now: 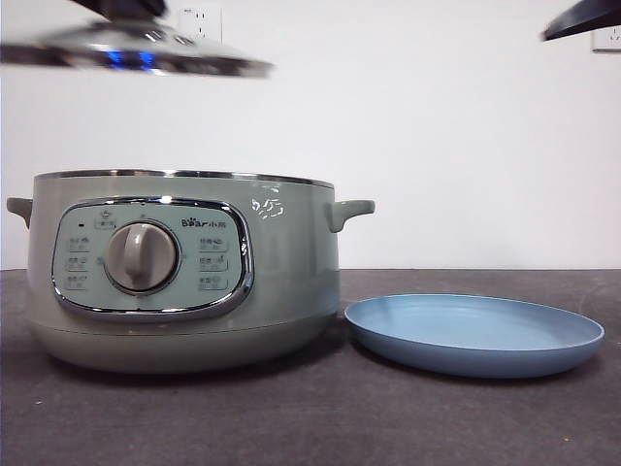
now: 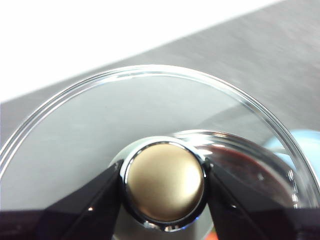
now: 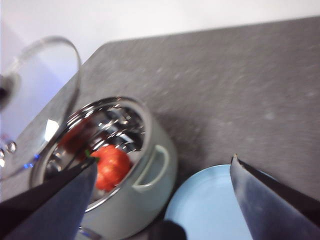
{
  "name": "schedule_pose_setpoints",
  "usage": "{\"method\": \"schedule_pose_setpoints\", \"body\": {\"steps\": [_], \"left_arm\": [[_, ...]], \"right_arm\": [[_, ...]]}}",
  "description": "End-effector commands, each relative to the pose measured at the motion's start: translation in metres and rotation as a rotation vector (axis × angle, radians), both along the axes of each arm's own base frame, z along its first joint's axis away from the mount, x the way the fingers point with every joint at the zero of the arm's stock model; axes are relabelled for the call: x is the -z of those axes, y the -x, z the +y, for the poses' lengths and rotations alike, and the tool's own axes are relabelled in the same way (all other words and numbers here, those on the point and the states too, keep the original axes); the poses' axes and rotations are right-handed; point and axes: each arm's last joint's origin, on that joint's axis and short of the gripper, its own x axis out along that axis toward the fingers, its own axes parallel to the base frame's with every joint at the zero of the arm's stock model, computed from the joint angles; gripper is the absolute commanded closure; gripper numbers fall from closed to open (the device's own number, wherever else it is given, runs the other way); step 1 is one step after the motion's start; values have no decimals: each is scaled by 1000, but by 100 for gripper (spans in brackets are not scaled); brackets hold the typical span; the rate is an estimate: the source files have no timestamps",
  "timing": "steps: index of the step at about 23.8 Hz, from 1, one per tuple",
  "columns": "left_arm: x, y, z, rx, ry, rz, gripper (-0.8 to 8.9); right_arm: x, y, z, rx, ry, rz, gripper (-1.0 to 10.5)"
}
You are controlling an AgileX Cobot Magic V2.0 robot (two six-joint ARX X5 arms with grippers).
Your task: Take the pumpkin out from the steamer,put the pumpkin in the blue plate,close the lid
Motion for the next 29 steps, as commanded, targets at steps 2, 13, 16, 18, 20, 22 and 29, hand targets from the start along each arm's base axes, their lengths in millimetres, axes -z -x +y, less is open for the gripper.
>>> {"method": "schedule_pose_setpoints", "body": {"steps": [2,13,16,18,20,22,29], "left_arm": [[-24,26,16,-105,15,-113,822],[-42,83,51,-376,-37,-212,822],[-44,92,57,-409,-39,-225,822],[-44,99,60,-411,-38,-228,822],[-43,99,60,-411,-45,-219,822],[-42,99,60,-410,-55,-205,822],[-40,99,60,-407,-64,-191,822]], "right_arm": [[-4,-19,27,-104,34,13,499],[-11,-73,136,-378,225,110,377],[-10,-83,169,-424,320,135,377],[-5,-90,198,-448,427,144,377],[8,-95,227,-454,529,132,377],[29,-99,247,-460,611,123,378],[106,-118,275,-512,714,249,378]]}}
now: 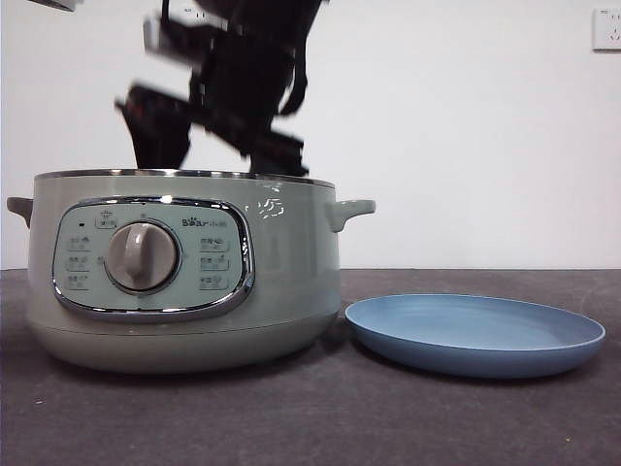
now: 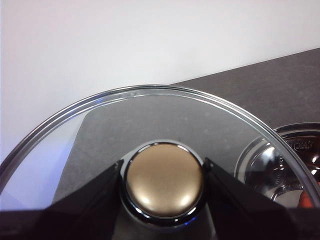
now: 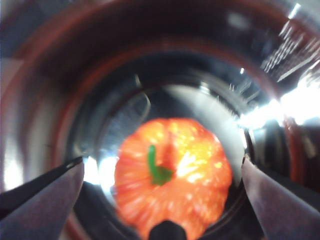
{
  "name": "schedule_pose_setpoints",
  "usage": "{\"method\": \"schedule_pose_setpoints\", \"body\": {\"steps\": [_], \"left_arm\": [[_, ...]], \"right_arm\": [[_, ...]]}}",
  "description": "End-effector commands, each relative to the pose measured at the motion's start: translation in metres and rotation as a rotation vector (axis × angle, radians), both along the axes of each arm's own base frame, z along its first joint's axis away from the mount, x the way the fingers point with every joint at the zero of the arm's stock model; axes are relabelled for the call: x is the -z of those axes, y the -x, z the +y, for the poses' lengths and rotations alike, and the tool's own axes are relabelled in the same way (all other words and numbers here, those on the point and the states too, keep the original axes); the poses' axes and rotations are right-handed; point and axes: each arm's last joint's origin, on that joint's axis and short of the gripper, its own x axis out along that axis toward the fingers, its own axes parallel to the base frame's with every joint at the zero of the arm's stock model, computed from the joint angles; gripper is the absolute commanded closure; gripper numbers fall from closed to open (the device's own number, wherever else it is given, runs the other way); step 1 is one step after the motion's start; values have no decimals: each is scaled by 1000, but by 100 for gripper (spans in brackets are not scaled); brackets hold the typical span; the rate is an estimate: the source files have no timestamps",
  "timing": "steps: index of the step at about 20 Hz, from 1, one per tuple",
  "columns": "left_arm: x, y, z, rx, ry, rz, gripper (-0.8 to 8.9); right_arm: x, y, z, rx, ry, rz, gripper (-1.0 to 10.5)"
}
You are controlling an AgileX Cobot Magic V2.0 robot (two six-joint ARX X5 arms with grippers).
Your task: Take the pumpkin out from the steamer,put the pumpkin in the blue plate,close the lid
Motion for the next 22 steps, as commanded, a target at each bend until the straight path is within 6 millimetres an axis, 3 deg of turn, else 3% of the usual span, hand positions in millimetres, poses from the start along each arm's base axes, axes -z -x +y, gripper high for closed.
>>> {"method": "schedule_pose_setpoints", "body": {"steps": [1,4,5,6,7,9,12,15,17,19,22], "left_arm": [[-9,4,2,-9,24,-64,822],[-9,4,2,-9,24,-63,822],[-9,4,2,-9,24,-63,822],[-9,4,2,-9,24,-63,822],[-9,4,2,-9,24,-64,822],[-9,3,2,-8,24,-63,822],[-10,2,1,-1,29,-69,822],[-13,2,1,7,47,-102,822],[-16,1,-1,65,73,-123,822],[-19,0,-2,76,89,-152,822],[-21,0,-3,110,106,-172,822]], "right_arm": [[21,-5,4,-4,39,24,379],[25,-6,5,-4,44,26,431],[25,-6,6,-5,41,24,604],[24,-6,6,-5,41,24,876],[20,-5,5,-4,33,18,953],[5,-1,3,6,-5,-7,954],[-40,12,-11,8,-61,-57,953],[-93,32,-51,69,-44,-111,954],[-119,42,-87,202,29,-145,954],[-132,45,-123,365,103,-122,955],[-129,42,-161,594,215,-115,955]]}}
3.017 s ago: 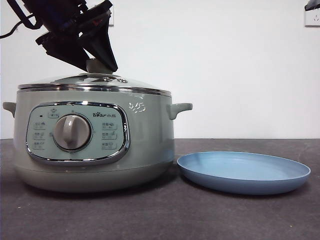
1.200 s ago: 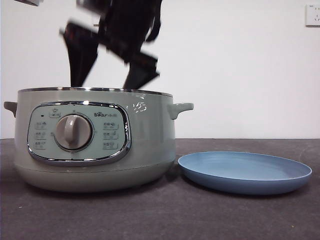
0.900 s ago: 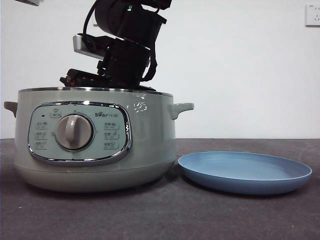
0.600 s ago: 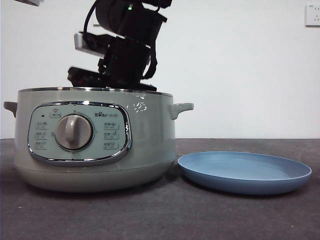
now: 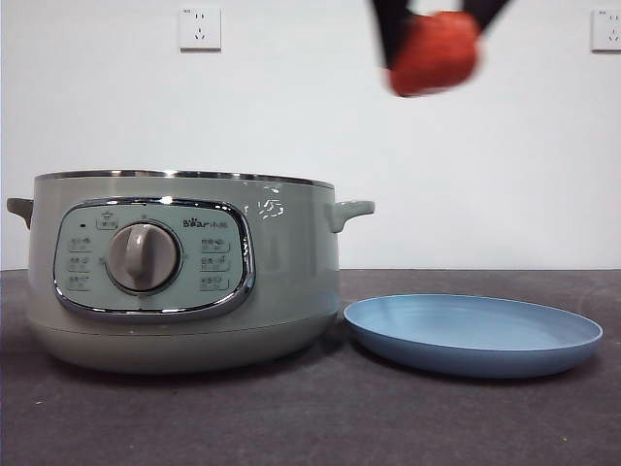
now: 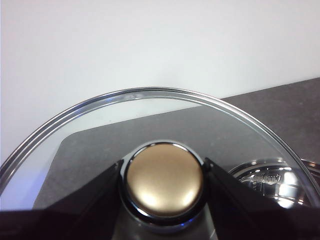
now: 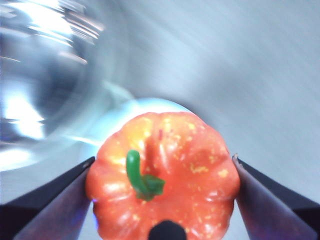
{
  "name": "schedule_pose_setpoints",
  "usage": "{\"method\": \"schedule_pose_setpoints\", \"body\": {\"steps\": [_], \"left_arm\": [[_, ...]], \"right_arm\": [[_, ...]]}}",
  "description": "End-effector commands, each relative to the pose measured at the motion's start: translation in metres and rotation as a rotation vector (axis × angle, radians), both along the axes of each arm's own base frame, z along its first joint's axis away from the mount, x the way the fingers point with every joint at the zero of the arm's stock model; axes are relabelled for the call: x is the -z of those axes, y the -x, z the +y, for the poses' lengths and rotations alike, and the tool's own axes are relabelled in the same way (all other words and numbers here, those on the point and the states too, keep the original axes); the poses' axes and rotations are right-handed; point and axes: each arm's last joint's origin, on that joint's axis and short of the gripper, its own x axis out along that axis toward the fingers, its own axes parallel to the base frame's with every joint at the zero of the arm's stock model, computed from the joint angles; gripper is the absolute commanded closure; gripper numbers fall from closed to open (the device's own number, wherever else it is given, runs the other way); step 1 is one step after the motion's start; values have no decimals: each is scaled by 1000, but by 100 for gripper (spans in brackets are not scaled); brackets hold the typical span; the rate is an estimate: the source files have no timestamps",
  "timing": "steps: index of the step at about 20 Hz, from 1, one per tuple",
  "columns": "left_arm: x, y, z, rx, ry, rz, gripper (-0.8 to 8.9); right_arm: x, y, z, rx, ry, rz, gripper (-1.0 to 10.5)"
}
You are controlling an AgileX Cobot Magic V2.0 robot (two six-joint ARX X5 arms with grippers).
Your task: Take the pumpkin out from the steamer,put the pumpkin in the blue plate,close the lid
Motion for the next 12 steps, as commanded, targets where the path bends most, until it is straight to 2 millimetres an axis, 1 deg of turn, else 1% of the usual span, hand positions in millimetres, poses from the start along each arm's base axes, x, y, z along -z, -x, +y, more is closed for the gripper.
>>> {"method": "schedule_pose_setpoints", "body": {"steps": [1,3,7,9,12], "left_arm": [[-11,4,1,28,39,-77,822],[-11,3,1,31,39,-76,822],[-7,-10,-6,56,26,-35,822],[-3,-18,-11,85,20,-7,822],[2,-29,-16,87,5,30,822]], "right_arm": [[12,0,-18,176,45,-6,955],[27,4,-34,274,95,-24,955],[71,15,-48,293,50,-56,954],[97,19,-48,257,-23,-52,953],[130,17,-42,167,-163,-25,949]]}}
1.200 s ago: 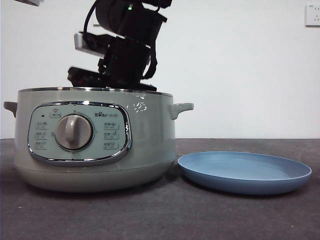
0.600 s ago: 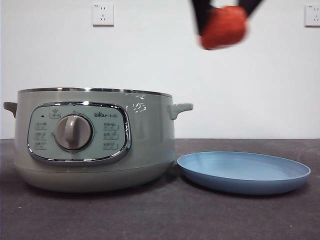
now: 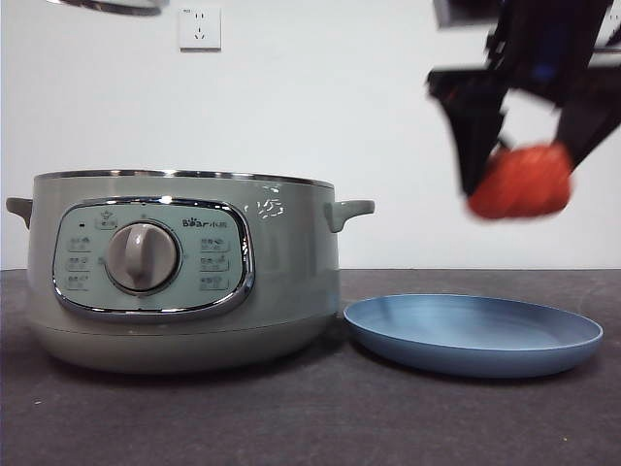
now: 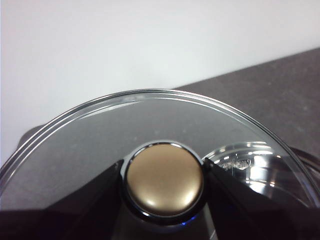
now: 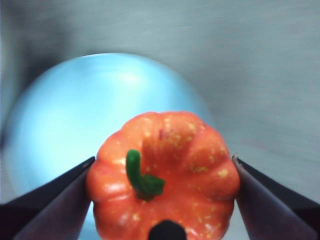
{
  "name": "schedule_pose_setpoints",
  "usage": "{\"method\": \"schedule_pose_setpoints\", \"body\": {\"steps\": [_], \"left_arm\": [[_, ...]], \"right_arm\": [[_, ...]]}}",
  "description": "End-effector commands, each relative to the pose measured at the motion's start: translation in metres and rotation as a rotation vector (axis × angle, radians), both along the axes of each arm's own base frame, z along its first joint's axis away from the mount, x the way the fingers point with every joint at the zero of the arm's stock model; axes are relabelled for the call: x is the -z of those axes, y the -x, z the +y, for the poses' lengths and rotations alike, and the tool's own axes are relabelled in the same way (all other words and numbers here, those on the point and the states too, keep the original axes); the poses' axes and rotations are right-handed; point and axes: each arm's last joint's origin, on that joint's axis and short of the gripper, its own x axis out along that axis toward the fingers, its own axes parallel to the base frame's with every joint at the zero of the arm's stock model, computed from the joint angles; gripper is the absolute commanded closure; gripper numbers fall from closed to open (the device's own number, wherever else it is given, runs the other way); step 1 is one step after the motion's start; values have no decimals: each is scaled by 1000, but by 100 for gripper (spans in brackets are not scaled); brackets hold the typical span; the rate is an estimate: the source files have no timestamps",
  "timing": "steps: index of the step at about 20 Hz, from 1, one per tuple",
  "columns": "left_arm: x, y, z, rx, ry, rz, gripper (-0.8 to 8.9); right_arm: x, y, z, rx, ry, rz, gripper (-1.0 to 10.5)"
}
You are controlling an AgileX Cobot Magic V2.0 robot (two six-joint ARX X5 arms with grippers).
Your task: Take the pumpkin out from the steamer,put the pumpkin in the blue plate,close the lid
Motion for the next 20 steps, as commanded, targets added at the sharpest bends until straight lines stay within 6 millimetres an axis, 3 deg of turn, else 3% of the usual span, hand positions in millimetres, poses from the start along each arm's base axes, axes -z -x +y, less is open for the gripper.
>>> {"method": "schedule_pose_setpoints", "body": {"steps": [1,7,10,15,20], "left_arm": [[-8,-2,-1,6,22,-46,822],[-6,-8,-5,36,25,-34,822],[-6,-8,-5,36,27,-39,822],[-6,-9,-5,37,27,-39,822],[-6,-8,-5,48,29,-34,822]], "right_arm": [[25,-4,4,-40,-68,-12,948],[72,-24,15,-49,-30,83,927],[91,-29,18,-38,-1,142,725],[94,-29,18,-30,3,156,485],[87,-27,17,-29,-14,131,467]]}}
